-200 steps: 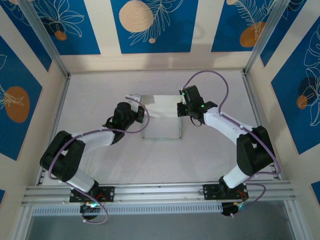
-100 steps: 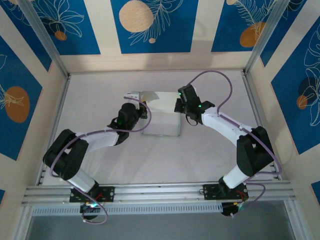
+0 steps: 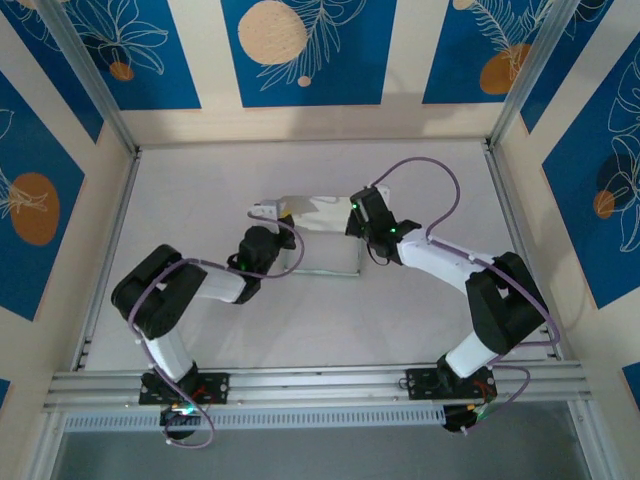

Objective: Fold the paper box

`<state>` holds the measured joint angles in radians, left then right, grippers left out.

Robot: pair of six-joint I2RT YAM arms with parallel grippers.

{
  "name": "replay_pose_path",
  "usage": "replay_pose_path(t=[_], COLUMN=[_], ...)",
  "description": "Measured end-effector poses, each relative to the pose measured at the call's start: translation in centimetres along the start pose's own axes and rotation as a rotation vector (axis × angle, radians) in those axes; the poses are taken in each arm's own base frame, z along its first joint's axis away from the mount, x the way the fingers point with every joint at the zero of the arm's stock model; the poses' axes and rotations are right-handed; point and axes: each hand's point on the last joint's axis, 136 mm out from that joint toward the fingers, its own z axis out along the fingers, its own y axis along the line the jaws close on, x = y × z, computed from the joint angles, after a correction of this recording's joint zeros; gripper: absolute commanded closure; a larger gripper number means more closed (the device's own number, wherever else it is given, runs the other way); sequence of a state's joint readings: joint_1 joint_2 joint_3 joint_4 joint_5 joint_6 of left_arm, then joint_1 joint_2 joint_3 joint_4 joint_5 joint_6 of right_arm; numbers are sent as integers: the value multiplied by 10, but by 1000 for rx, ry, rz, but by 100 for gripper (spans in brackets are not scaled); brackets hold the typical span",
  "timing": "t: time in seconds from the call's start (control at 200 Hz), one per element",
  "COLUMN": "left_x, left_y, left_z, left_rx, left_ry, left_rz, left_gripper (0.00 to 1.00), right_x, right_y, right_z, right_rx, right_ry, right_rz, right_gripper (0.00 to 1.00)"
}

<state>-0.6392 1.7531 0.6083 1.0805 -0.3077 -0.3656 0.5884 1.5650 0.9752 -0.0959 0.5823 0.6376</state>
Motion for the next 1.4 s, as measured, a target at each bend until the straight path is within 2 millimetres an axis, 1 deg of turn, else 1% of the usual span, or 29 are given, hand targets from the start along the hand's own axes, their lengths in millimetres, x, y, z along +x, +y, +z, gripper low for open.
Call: replay_pose_path(t=[0.19,0.35,0.51,0.66,0.775,0.87,1.035,1.136,1.181,1.211,1.226,1.266,1.341,1.401], left_x=[5,6,13,18,28,34,36,37,38,38,39,40,42,44], left_y=[-1,-5,-7,-17,-25,-27,-29,-33,-34,-36,-37,-39,-43,-46], left_z=[-9,-16,-23,-29,-34,-36,-37,-38,-39,-39,-39,-40,-40,-40], left_rx=[31,62,85,107,117,116,110,112,115,119,122,129,143,155], left_ry=[-34,-51,-66,-73,-61,-56,-70,-72,-72,-71,-70,-69,-66,-66], left_rz=[-2,12,27,77,118,134,169,200,212,222,225,234,261,285], left_gripper=[100,100,100,100,100,100,100,100,100,100,100,100,100,100], right_x=[5,13,23,31,36,43,46,45,46,48,48,50,52,53], right_y=[-1,-3,-6,-14,-22,-27,-28,-31,-32,-31,-30,-28,-25,-24], right_z=[0,-7,-15,-20,-19,-19,-22,-27,-30,-32,-33,-35,-41,-45], right_rx=[5,-5,-20,-15,2,9,10,11,9,0,-7,-22,-52,-75], right_ry=[-59,-102,-150,-193,-213,-216,-245,-251,-245,-241,-237,-233,-225,-219], right_rz=[-2,-7,-15,-27,-22,-26,-23,-29,-40,-47,-56,-60,-66,-73], right_gripper=[100,100,100,100,100,100,100,85,75,66,64,55,45,35])
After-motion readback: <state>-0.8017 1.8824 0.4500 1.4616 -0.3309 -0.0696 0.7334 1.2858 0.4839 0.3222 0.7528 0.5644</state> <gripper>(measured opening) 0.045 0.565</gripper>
